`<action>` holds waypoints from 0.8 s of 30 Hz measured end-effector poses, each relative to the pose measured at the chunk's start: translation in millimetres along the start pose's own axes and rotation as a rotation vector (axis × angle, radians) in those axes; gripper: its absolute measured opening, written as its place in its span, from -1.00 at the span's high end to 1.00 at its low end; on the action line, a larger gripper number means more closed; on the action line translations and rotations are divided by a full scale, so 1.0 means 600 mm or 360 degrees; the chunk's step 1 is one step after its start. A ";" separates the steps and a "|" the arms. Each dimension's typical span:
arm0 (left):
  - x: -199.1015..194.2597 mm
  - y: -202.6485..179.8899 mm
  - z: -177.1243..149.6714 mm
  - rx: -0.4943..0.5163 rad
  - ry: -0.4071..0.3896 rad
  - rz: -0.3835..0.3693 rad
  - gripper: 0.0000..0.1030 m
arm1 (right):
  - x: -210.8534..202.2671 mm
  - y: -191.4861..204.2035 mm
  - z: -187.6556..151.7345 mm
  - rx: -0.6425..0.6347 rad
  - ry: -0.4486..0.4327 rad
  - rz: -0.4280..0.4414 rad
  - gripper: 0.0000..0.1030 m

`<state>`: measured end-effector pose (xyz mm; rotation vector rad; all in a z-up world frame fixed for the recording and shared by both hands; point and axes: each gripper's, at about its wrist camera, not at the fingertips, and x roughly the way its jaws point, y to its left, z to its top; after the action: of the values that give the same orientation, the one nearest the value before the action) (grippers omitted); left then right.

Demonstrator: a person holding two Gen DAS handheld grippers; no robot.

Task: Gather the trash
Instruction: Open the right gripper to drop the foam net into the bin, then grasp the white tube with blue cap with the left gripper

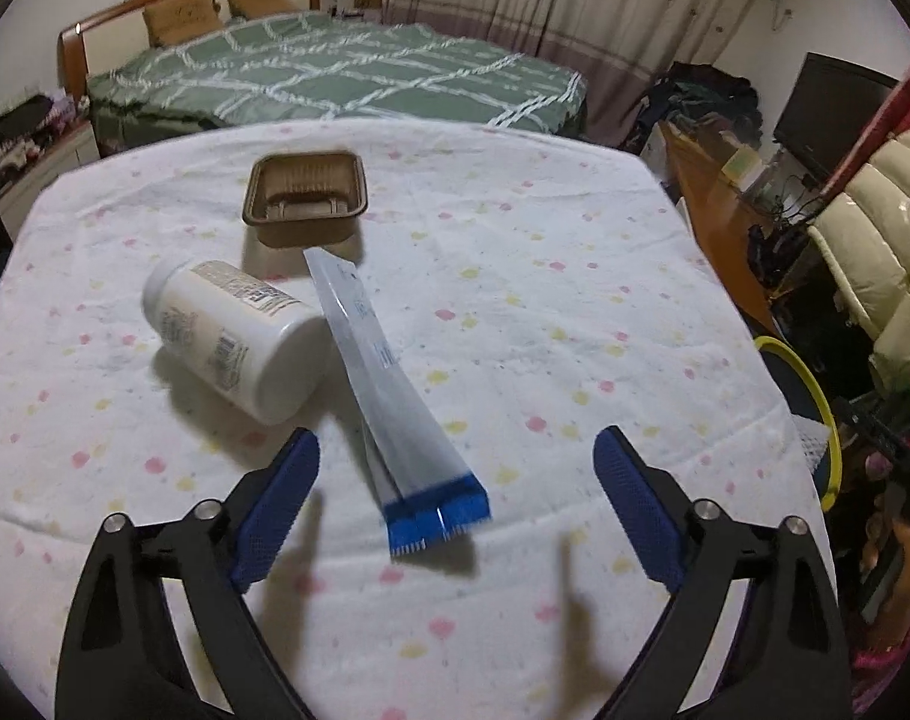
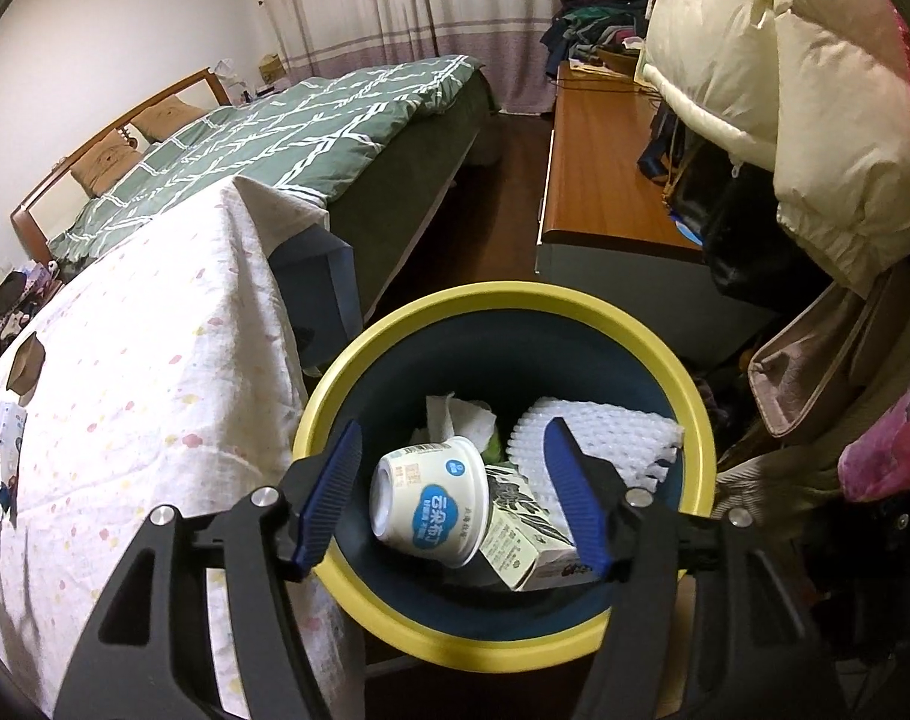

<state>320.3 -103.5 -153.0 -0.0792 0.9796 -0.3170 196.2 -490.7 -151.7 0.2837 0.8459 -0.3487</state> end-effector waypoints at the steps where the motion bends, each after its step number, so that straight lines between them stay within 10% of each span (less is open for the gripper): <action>1: 0.010 0.003 0.005 -0.0019 0.0018 0.0011 -0.69 | 0.000 -0.001 -0.001 0.0002 0.0002 0.0002 -0.18; 9: 0.048 -0.001 0.020 0.0004 0.0038 0.0082 -0.51 | 0.008 -0.010 -0.007 0.0010 0.0021 0.0008 -0.18; 24: 0.029 -0.026 0.013 0.0147 0.0015 0.0067 0.42 | -0.001 -0.008 -0.010 0.0006 0.0018 0.0034 -0.18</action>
<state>332.0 -124.1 -159.6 0.0269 0.9732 -0.3236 189.6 -492.7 -155.6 0.2982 0.8531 -0.3289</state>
